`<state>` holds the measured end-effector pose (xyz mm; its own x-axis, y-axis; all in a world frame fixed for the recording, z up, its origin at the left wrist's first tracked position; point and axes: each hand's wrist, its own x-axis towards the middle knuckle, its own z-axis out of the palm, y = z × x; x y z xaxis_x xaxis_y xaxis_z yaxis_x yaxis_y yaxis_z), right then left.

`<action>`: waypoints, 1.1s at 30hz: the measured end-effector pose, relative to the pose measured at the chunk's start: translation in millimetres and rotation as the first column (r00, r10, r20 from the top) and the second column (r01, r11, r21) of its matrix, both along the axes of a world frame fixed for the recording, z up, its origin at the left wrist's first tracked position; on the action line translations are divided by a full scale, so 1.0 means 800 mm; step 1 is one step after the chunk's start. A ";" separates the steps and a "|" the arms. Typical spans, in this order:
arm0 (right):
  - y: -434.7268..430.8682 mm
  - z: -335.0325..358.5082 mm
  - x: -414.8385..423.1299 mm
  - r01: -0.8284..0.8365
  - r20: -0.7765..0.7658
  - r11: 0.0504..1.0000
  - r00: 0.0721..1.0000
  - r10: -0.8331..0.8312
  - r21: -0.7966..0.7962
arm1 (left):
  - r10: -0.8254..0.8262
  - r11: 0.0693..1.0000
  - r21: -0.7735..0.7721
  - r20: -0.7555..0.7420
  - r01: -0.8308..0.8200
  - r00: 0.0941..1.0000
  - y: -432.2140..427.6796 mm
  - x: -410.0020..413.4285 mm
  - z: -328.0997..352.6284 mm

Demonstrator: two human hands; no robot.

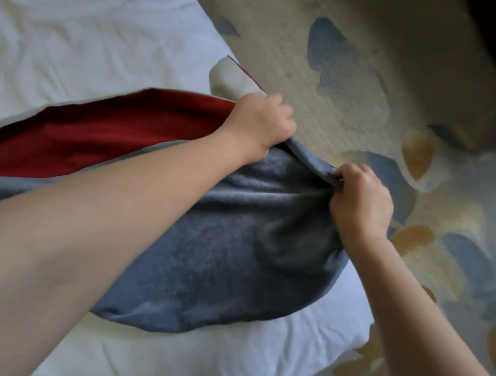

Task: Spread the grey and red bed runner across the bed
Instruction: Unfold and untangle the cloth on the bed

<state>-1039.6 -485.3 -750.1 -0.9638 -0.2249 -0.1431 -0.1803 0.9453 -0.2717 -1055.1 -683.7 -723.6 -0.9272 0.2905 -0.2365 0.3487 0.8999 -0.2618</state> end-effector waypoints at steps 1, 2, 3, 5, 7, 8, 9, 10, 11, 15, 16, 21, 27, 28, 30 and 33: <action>0.010 -0.002 -0.003 0.029 -0.015 1.000 0.999 -0.029 0.002 | -0.022 0.998 -0.057 0.019 0.023 1.000 0.010 -0.004 0.004; 0.017 -0.005 -0.006 0.059 -0.024 0.998 0.998 -0.059 0.001 | -0.011 0.994 -0.107 0.049 0.017 0.999 0.018 -0.006 0.011; 0.022 -0.007 -0.007 0.094 -0.023 0.996 0.995 -0.094 0.001 | -0.012 0.993 -0.121 0.027 0.015 1.000 0.026 -0.005 0.014; 0.022 -0.010 -0.008 0.162 -0.007 0.987 0.987 -0.162 0.002 | -0.043 0.996 -0.081 -0.110 0.034 0.993 0.031 -0.006 0.002; 0.009 -0.008 -0.003 0.195 -0.012 0.981 0.981 -0.195 -0.008 | -0.015 0.999 0.044 -0.301 0.029 0.954 0.022 -0.005 -0.004; 0.001 -0.006 0.003 0.189 -0.039 0.982 0.981 -0.189 -0.019 | 0.028 0.994 0.111 -0.372 0.015 0.928 0.013 -0.004 -0.003; -0.008 -0.003 0.012 0.167 -0.083 0.985 0.982 -0.169 -0.038 | 0.098 0.980 0.196 -0.399 -0.020 0.912 0.002 -0.006 0.000; -0.017 -0.001 0.022 0.131 -0.123 0.989 0.983 -0.139 -0.068 | 0.179 0.961 0.267 -0.385 -0.077 0.905 -0.011 -0.006 0.001; -0.025 0.000 0.034 0.089 -0.142 0.991 0.984 -0.103 -0.099 | 0.220 0.943 0.311 -0.327 -0.116 0.919 -0.028 -0.004 0.000; -0.040 -0.015 0.078 0.050 0.034 0.993 0.998 -0.046 -0.109 | 0.029 0.959 0.284 -0.008 -0.025 1.000 -0.087 0.020 -0.007; -0.041 -0.021 0.084 0.059 0.067 0.994 0.996 -0.053 -0.096 | 0.034 0.966 0.254 0.065 -0.049 0.997 -0.096 0.027 -0.013; -0.048 -0.030 0.074 0.124 0.105 0.977 0.989 -0.107 -0.173 | 0.280 0.922 0.233 0.153 -0.310 0.948 -0.109 0.033 -0.029; -0.042 -0.016 0.034 0.054 0.003 0.985 0.999 -0.055 -0.163 | 0.175 0.978 0.107 0.058 -0.180 0.983 -0.109 0.007 -0.014; -0.042 -0.012 0.025 0.058 -0.033 0.982 0.997 -0.065 -0.178 | 0.202 0.973 0.115 0.018 -0.202 0.979 -0.120 0.000 -0.007; -0.046 -0.004 0.004 0.090 -0.102 0.971 0.988 -0.115 -0.221 | 0.242 0.964 0.134 -0.078 -0.230 0.967 -0.142 -0.012 0.009; -0.054 -0.005 -0.017 0.167 -0.046 0.969 0.983 -0.178 -0.182 | 0.236 0.966 0.138 -0.120 -0.220 0.964 -0.150 -0.016 0.022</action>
